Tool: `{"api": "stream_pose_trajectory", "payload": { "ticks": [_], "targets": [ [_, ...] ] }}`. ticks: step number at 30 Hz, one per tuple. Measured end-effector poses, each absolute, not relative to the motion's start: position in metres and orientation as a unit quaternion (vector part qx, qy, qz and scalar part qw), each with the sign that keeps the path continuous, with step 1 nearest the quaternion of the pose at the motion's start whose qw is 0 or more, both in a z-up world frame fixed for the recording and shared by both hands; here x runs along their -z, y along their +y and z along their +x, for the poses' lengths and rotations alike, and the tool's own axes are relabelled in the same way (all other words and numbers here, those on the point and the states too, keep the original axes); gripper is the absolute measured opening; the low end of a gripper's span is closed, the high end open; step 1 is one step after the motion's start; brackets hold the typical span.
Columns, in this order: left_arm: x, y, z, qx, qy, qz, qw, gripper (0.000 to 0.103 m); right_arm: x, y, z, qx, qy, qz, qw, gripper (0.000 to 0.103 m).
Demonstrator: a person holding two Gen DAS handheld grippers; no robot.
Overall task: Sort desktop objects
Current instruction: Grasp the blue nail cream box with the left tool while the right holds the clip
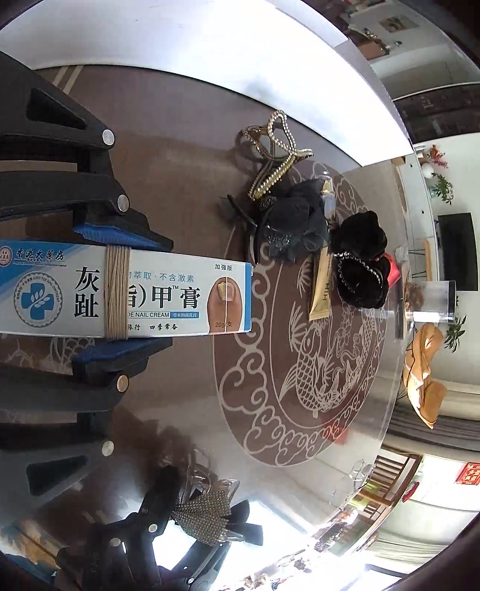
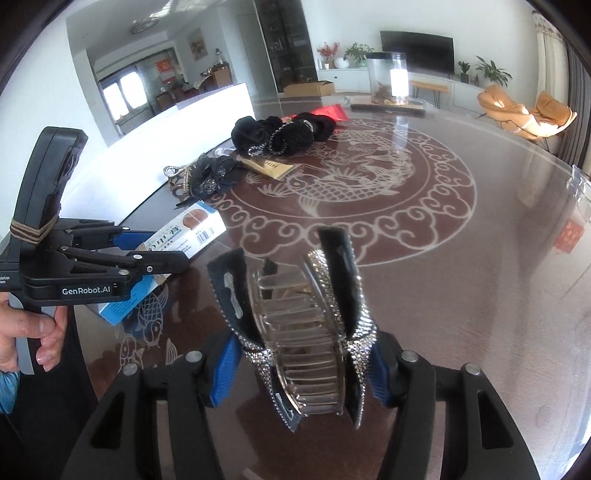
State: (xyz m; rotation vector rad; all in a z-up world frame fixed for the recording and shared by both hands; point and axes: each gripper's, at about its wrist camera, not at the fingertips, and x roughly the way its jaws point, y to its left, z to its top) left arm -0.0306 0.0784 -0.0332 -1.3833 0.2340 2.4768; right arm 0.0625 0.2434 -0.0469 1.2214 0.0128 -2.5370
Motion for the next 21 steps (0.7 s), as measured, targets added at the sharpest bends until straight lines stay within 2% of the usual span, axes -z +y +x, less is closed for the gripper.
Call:
{"api": "stream_pose_trajectory", "payload": {
  "ticks": [1, 2, 3, 4, 9, 11, 13, 21],
  "targets": [
    [0.034, 0.077, -0.031, -0.862, 0.085, -0.480, 0.142, 0.059, 0.047, 0.237, 0.061, 0.889, 0.015, 0.429, 0.159, 0.076],
    [0.036, 0.077, -0.032, -0.859, 0.088, -0.486, 0.136, 0.085, 0.048, 0.233, 0.058, 0.887, 0.017, 0.433, 0.158, 0.087],
    [0.040, 0.077, -0.035, -0.855, 0.093, -0.493, 0.132, 0.096, 0.049, 0.232, 0.056, 0.886, 0.017, 0.436, 0.159, 0.090],
    [0.043, 0.076, -0.038, -0.854, 0.090, -0.494, 0.132, 0.103, 0.050, 0.230, 0.054, 0.884, 0.018, 0.438, 0.160, 0.094],
    [0.045, 0.074, -0.038, -0.858, 0.080, -0.489, 0.135, 0.103, 0.052, 0.224, 0.054, 0.882, 0.039, 0.443, 0.155, 0.097],
    [0.045, 0.074, -0.036, -0.860, 0.079, -0.485, 0.135, 0.103, 0.055, 0.217, 0.052, 0.879, 0.061, 0.450, 0.146, 0.103],
    [0.045, 0.074, -0.035, -0.862, 0.078, -0.483, 0.133, 0.103, 0.056, 0.211, 0.054, 0.878, 0.082, 0.451, 0.137, 0.103],
    [0.045, 0.073, -0.035, -0.864, 0.077, -0.479, 0.132, 0.103, 0.057, 0.213, 0.053, 0.878, 0.078, 0.452, 0.139, 0.103]
  ]
}}
